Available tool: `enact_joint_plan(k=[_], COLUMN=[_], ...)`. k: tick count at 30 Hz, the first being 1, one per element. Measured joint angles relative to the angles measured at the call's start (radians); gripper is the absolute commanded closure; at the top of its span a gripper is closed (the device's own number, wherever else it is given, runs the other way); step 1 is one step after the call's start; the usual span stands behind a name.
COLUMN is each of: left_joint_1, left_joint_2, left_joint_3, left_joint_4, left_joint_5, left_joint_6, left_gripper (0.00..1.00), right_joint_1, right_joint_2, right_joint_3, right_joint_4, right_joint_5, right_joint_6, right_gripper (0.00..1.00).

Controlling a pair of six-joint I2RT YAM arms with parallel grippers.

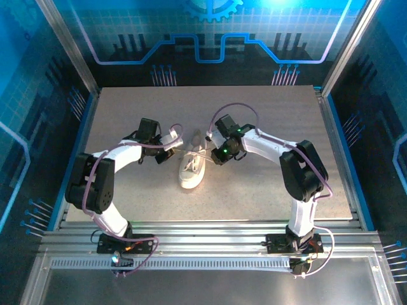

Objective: Tie the shoes

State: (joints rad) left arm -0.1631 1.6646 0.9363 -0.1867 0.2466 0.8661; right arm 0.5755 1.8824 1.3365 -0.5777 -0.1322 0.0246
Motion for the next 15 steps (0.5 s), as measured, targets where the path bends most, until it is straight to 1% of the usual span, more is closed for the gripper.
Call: enact_joint_plan(k=[1, 2, 6, 10, 11, 12, 13, 15], left_joint_1=[0.006, 0.014, 0.061, 0.106, 0.114, 0.120, 0.124, 0.126], left_joint_2=[-0.013, -0.034, -0.177, -0.336, -0.372, -0.404, -0.436, -0.482], left_joint_3=[-0.010, -0.023, -0.041, -0.020, -0.017, -0.017, -0.017, -0.017], left_joint_4=[0.017, 0.031, 0.052, 0.067, 0.072, 0.079, 0.086, 0.095], left_joint_5=[-0.005, -0.009, -0.015, -0.015, -0.016, -0.021, -0.031, -0.050], left_joint_6=[-0.011, -0.030, -0.087, -0.159, -0.180, -0.200, -0.233, -0.284], left_gripper=[0.57, 0.53, 0.50, 0.44, 0.41, 0.31, 0.30, 0.31], right_joint_1=[-0.009, -0.020, -0.105, -0.206, -0.227, -0.247, -0.266, -0.295], right_joint_2=[-0.012, -0.026, -0.143, -0.292, -0.323, -0.356, -0.382, -0.427], right_joint_3=[0.000, 0.000, 0.001, 0.022, 0.023, 0.023, 0.021, -0.005], right_joint_4=[-0.008, -0.010, -0.014, -0.014, -0.012, -0.010, -0.005, 0.024], right_joint_5=[-0.003, -0.004, -0.009, -0.010, -0.010, -0.010, -0.010, -0.010], right_joint_6=[0.000, 0.000, -0.010, -0.033, -0.039, -0.047, -0.053, -0.061], right_gripper=[0.53, 0.50, 0.36, 0.31, 0.30, 0.28, 0.26, 0.23])
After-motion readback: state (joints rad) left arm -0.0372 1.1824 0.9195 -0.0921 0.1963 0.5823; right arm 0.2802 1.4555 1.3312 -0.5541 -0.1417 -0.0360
